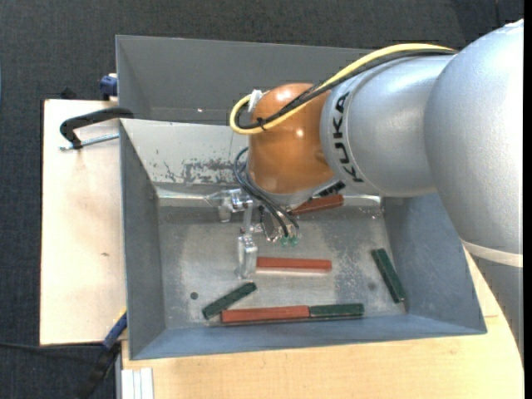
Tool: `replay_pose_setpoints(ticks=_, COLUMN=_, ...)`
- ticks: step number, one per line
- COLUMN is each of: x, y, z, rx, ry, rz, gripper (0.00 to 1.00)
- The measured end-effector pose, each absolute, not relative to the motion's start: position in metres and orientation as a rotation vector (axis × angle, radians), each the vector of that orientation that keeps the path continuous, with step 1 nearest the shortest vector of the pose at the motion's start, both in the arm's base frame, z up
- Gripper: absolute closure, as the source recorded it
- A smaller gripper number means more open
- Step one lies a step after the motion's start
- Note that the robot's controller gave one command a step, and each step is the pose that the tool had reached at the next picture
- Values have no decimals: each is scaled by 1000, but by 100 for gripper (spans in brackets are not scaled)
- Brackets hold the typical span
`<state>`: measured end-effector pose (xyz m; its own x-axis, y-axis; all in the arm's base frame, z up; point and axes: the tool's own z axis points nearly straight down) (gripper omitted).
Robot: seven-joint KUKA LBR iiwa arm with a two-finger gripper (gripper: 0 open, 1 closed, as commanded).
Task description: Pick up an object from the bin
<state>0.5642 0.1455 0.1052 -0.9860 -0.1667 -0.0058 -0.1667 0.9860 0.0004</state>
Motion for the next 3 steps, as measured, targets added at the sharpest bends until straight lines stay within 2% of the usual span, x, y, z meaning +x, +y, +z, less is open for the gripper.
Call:
replay_pose_setpoints(ticks=1, x=549, y=112, z=86, rx=-289, ry=3126, rz=5, gripper=0)
replay_pose_setpoints(ticks=2, x=524, y=107, z=71, rx=-379, ry=3119, rz=3, gripper=100)
replay_pose_setpoints(ticks=3, x=524, y=106, z=71, rx=-378, ry=3119, rz=3, gripper=100)
